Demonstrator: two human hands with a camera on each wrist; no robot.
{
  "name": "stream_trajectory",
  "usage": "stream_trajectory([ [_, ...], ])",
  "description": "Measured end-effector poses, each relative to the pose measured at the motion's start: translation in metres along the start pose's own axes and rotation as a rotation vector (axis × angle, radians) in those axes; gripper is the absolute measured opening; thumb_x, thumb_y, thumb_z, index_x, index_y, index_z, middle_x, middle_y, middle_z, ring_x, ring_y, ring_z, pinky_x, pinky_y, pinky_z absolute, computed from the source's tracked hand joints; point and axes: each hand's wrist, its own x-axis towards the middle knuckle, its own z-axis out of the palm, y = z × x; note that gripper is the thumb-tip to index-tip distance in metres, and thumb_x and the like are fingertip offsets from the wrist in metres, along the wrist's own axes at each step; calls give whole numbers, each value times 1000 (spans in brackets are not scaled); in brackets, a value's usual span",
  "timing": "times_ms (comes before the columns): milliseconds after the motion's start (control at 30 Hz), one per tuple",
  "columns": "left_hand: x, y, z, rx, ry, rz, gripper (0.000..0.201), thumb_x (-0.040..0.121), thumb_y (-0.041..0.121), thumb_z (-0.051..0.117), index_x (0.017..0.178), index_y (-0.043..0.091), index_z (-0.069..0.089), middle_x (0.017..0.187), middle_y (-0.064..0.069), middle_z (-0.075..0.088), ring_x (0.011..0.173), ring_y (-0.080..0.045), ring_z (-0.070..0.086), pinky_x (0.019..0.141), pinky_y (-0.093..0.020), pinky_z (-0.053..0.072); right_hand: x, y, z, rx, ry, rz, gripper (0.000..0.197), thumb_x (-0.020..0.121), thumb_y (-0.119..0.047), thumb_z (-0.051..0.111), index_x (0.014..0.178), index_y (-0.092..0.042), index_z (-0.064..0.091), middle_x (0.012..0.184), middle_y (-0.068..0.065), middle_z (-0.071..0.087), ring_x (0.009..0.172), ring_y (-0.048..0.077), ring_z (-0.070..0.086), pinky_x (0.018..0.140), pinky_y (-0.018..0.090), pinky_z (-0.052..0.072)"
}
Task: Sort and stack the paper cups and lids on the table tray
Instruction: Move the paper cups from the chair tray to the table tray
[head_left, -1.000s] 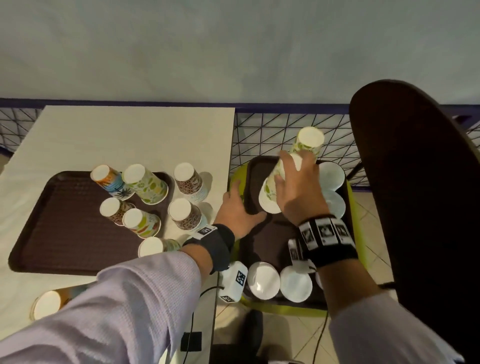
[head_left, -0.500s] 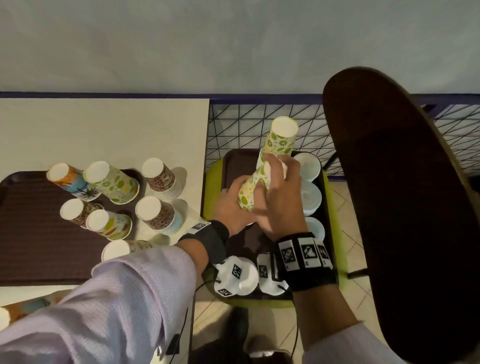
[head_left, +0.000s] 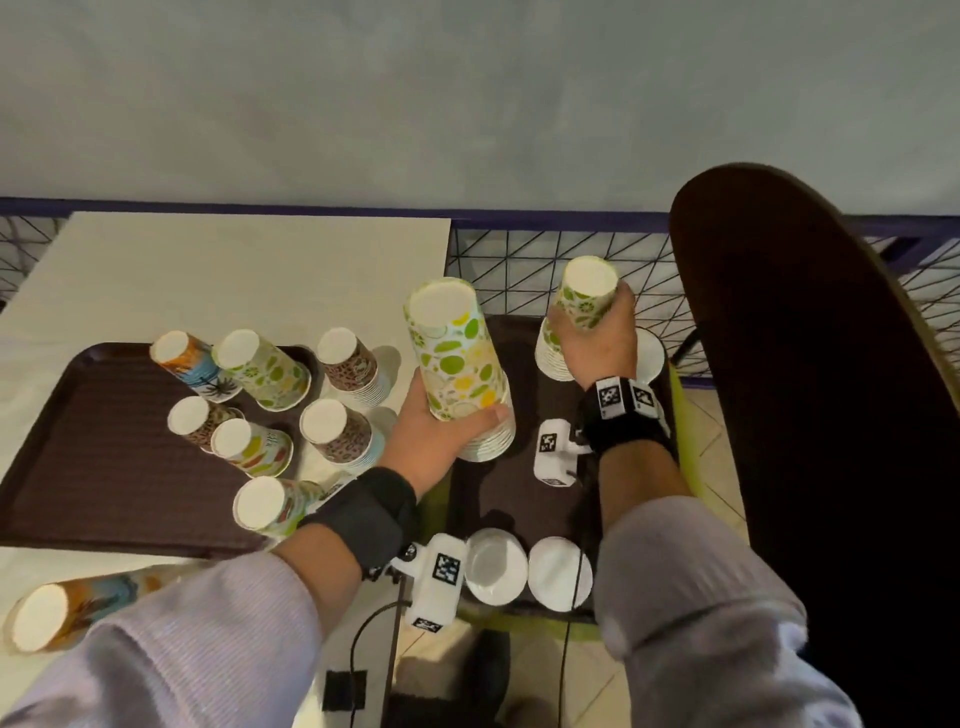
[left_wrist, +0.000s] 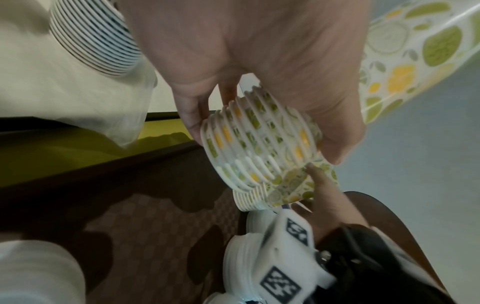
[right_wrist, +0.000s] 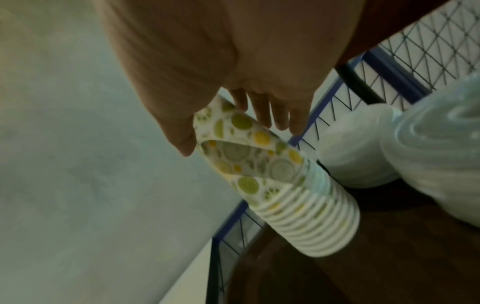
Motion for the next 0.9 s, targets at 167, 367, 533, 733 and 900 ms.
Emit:
stream_trajectory([
  [167, -7, 9, -3, -29, 14, 17, 70, 77, 14, 90, 135, 29, 53, 122, 13, 73, 107, 0, 70, 92, -22, 53, -2, 15, 17, -209, -44, -137, 83, 88, -38, 74, 151, -9, 27, 145, 16, 45, 128, 38, 52, 102, 49, 49],
  [367, -10, 18, -6, -81, 44, 38, 71, 79, 10, 88, 140, 21, 54, 123, 9, 75, 110, -5, 71, 90, -21, 55, -34, 22, 20, -414, -122, -335, 83, 77, -54, 68, 144, -16, 35, 127, 14, 44, 109, 37, 54, 84, 49, 54],
  [533, -11, 20, -12, -60, 57, 49, 72, 78, 16, 89, 140, 26, 53, 124, 12, 74, 113, -5, 70, 101, -32, 53, -42, 26, 26, -397, -136, -254, 91, 73, -48, 80, 145, -22, 32, 128, 13, 39, 115, 39, 49, 92, 52, 51],
  [733, -11, 20, -19, -30, 75, 52, 74, 77, 21, 91, 141, 27, 53, 126, 11, 73, 116, -9, 70, 108, -45, 51, -35, 29, 29, -452, -309, -130, 101, 73, -48, 80, 150, -48, 14, 139, 12, 33, 126, 47, 43, 97, 57, 46],
  [900, -16, 24, -22, -50, 96, 44, 72, 76, 20, 91, 137, 29, 55, 124, 11, 74, 115, -9, 70, 109, -46, 51, -36, 24, 34, -413, -333, -94, 95, 78, -46, 78, 151, -45, 18, 140, 12, 33, 129, 45, 39, 99, 52, 41],
])
